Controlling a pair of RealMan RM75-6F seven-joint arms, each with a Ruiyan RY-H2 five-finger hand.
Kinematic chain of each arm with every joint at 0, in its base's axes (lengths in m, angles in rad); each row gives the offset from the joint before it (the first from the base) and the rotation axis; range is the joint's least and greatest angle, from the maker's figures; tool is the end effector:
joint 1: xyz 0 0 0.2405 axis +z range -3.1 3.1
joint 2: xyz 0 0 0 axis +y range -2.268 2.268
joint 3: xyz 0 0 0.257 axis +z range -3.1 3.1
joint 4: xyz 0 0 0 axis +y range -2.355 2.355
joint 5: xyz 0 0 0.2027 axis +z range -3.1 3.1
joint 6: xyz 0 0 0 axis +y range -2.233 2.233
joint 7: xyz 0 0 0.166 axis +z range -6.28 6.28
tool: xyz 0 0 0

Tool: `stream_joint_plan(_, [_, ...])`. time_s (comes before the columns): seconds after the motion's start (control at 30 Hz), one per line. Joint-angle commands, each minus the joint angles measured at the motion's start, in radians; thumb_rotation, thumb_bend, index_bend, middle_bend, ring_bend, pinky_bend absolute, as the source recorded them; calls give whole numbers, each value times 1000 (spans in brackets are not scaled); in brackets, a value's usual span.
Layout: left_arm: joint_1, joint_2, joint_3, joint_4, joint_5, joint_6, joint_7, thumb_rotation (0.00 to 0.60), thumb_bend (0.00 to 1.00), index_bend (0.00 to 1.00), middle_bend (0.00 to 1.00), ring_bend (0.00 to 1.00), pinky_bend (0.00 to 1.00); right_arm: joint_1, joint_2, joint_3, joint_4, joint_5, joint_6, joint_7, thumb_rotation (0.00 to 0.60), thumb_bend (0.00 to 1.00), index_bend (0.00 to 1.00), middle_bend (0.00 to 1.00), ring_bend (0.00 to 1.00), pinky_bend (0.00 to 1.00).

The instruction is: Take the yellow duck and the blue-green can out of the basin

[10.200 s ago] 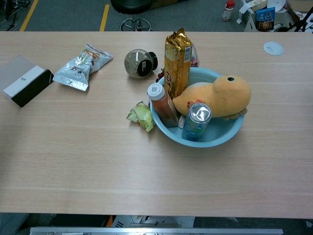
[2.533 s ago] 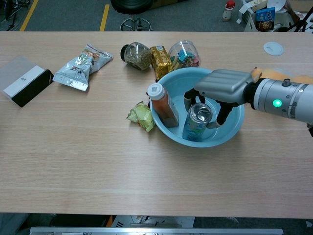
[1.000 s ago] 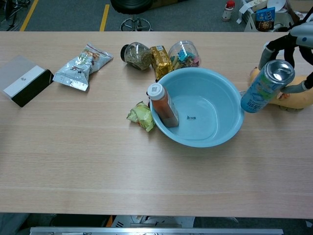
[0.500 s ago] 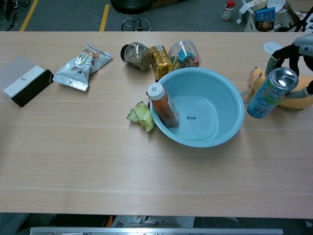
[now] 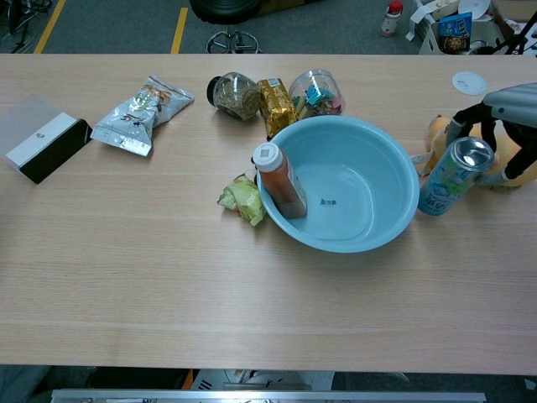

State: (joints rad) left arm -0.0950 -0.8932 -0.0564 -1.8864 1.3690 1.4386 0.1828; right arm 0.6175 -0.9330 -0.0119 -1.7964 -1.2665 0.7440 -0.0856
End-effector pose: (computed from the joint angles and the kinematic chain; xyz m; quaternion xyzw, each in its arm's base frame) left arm -0.2868 0.2017 0.2106 -0.5970 -0.3856 -0.3181 0.6275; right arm -0.2404 -0.2975 0.1084 0.7810 -0.4353 0.2048 0.3982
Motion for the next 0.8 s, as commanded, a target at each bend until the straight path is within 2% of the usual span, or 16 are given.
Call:
stream_joint_plan(0.03, [-1, 0, 0, 0, 0, -1, -1, 600, 419, 334, 339, 291, 264, -2, -28, 0, 25, 7, -4, -3, 600, 295, 505, 513, 518, 694])
stream_joint_plan(0.43, [-2, 1, -1, -12, -2, 2, 11, 600, 419, 334, 339, 291, 264, -15, -87, -1, 97, -27, -3, 45, 600, 269, 505, 501, 495, 685])
stream_joint_plan(0.8, [-8, -5, -2, -22, -1, -1, 26, 600, 419, 334, 339, 291, 263, -28, -114, -9, 138, -31, -4, 64, 600, 249, 497, 457, 440, 613])
